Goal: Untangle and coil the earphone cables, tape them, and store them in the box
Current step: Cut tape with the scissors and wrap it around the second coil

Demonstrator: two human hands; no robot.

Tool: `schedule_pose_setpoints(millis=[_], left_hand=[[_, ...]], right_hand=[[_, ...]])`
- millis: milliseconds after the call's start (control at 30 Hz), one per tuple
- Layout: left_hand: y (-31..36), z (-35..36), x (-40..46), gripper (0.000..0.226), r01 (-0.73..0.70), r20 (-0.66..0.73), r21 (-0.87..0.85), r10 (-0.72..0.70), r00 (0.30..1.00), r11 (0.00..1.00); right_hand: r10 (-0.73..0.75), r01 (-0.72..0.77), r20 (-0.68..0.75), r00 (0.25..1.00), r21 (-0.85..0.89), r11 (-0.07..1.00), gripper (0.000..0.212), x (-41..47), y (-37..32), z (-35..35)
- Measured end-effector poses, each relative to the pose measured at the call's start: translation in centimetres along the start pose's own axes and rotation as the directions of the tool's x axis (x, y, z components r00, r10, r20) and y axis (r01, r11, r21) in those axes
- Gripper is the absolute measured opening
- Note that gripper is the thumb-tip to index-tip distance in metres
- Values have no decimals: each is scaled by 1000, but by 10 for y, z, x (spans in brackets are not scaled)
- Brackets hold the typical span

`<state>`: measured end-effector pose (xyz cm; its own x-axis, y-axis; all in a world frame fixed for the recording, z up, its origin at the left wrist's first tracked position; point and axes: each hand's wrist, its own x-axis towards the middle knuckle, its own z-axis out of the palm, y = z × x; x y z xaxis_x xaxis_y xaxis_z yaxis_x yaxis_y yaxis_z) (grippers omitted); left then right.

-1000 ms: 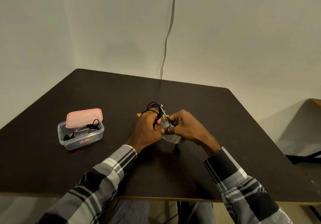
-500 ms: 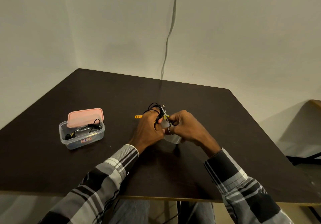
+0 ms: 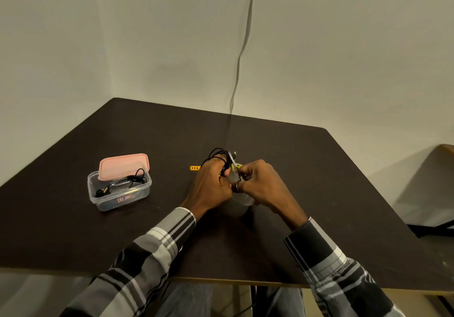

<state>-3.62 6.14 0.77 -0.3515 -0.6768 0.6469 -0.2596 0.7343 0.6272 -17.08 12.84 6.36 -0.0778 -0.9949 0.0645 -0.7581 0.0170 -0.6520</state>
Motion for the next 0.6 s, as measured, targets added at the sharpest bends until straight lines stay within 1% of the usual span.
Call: schedule_pose_setpoints(millis=[67, 100, 133, 200, 233, 267, 367, 467, 533, 567, 600], left_hand=[[-1, -3, -1, 5, 66, -7, -40, -66, 998, 997], [-2, -5, -2, 7, 121, -22, -76, -123, 992, 990], [-3, -7, -2, 10, 176, -31, -127, -181, 983, 976], [-6, -13, -2, 24, 250, -30, -228, -263, 964, 941], [-6, -16, -2, 28, 262, -27, -246, -276, 961, 933], [-7, -18, -1, 27, 267, -23, -239, -281, 960, 933], [-6, -22, 0, 8, 289, 11, -244, -295, 955, 926], [-5, -25, 1, 12, 335, 69, -301, -331, 941, 893], [-5, -26, 2, 24, 372, 93, -329, -363, 927, 868], [-4, -25, 3, 26, 381, 99, -337, -370, 924, 861], [-2, -26, 4, 24, 382, 102, -345, -371, 923, 857]], right_hand=[[3, -5, 28, 1000, 51, 999, 15, 0, 1, -2], [9, -12, 39, 999, 86, 996, 16, -1, 1, -4], [17, -23, 49, 999, 120, 993, 17, -1, 2, -6], [30, -39, 58, 998, 163, 986, 19, -2, 2, -9], [30, -40, 58, 998, 169, 985, 21, -2, 3, -10], [30, -39, 55, 998, 175, 984, 21, -2, 4, -10], [28, -35, 41, 999, 173, 984, 22, -1, 4, -10], [25, -34, 51, 998, 181, 983, 22, -1, 3, -9], [24, -33, 50, 998, 184, 982, 20, 0, 3, -9], [23, -31, 47, 999, 180, 983, 20, 0, 3, -8], [21, -29, 46, 999, 177, 984, 20, 0, 3, -8]])
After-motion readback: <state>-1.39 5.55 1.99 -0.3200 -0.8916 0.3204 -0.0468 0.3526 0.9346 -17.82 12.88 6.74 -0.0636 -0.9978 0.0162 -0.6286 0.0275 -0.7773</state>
